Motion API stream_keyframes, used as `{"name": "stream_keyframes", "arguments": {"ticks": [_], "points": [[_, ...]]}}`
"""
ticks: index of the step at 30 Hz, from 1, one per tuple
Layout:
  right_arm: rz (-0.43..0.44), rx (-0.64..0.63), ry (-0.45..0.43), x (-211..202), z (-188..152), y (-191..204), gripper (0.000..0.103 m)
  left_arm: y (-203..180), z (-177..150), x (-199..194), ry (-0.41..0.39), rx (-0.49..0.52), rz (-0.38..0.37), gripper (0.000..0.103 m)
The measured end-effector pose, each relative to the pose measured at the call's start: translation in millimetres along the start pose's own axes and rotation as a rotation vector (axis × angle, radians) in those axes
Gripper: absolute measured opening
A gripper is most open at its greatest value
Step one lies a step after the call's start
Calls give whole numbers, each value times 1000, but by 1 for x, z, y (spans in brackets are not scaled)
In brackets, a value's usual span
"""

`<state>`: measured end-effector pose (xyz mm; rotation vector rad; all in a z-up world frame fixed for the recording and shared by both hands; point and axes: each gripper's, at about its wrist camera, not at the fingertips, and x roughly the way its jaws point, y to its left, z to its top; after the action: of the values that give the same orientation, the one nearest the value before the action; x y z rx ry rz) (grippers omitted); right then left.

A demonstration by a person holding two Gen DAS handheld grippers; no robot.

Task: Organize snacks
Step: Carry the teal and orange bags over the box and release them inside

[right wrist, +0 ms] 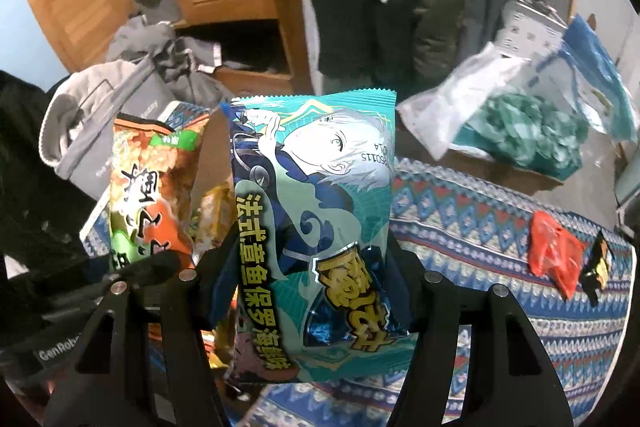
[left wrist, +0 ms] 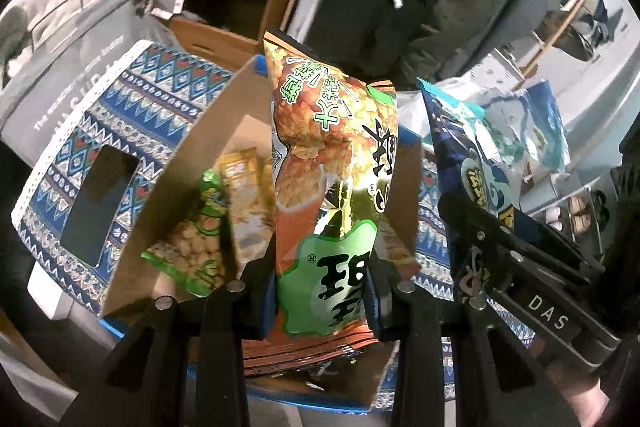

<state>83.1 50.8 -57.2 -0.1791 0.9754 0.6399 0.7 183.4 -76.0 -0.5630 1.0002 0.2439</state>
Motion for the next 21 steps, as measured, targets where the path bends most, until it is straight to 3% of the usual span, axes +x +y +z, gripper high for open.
{"name": "stream_keyframes", "arguments": {"ticks": [17,21], "points": [[60,-72,85,37,10,46,64,43,4,12,42,-98,36,36],[50,-79,83,38,11,47,68,44,4,12,41,-117,44,42]]}}
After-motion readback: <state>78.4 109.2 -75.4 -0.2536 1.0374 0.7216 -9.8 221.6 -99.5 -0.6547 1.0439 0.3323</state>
